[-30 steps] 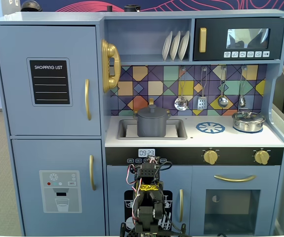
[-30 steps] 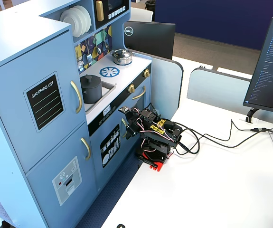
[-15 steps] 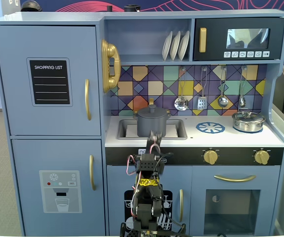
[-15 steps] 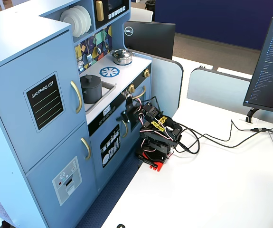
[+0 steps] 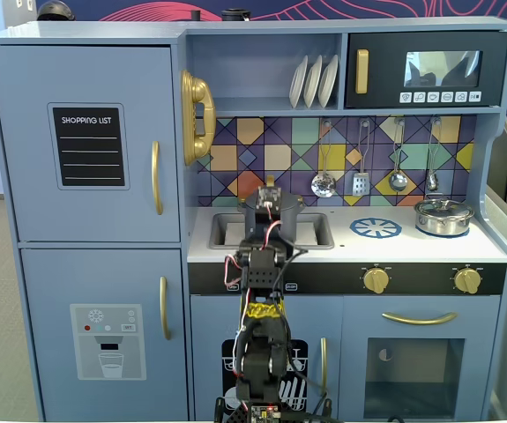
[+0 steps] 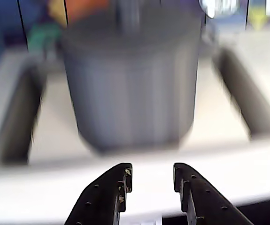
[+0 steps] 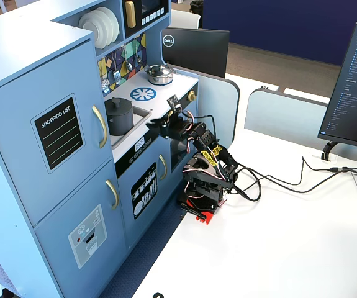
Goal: Take off the lid from the gray recipient and place it on the counter
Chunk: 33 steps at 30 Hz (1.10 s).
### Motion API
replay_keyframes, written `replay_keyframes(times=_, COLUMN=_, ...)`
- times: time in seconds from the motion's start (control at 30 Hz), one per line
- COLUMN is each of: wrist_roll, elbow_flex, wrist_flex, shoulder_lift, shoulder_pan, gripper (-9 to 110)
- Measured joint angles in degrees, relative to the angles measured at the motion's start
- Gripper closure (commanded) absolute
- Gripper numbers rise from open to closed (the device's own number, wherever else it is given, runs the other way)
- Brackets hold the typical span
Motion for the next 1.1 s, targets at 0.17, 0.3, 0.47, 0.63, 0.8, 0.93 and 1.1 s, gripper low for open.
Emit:
replay_keyframes(times=0.17, wrist_roll=0.0, elbow_flex=-6.7, wrist_flex=-7.8, shoulder_lift=-9.7, shoulder_pan=-0.1, gripper=95)
replay_keyframes(times=0.3, wrist_roll=-1.3, elbow_flex=-7.4, wrist_flex=-17.8, shoulder_lift=-16.1, shoulder_pan=-0.1, gripper=91)
replay_keyframes(times=0.47, wrist_roll=-1.9, elbow_flex=-7.4, wrist_flex=-27.7, shoulder_lift=-21.8, shoulder_pan=-0.1, gripper=90)
replay_keyframes(times=0.63, wrist_roll=-1.9, elbow_flex=-7.4, wrist_flex=-32.6, shoulder_lift=-27.0, shoulder_pan=0.1, gripper=89)
replay_keyframes(times=0.8, wrist_roll=-1.9, elbow_flex=-7.7, wrist_flex=-34.9, shoulder_lift=-30.7, shoulder_pan=0.0, gripper=88)
replay_keyframes(times=0.93, wrist_roll=-1.9, elbow_flex=-9.2, wrist_flex=-35.5, shoulder_lift=-33.5, shoulder_pan=-0.1, gripper=88)
replay_keyframes(times=1.1, wrist_roll=-1.9, elbow_flex=-11.9, wrist_flex=-35.5, shoulder_lift=-37.4, shoulder_pan=-0.1, gripper=89)
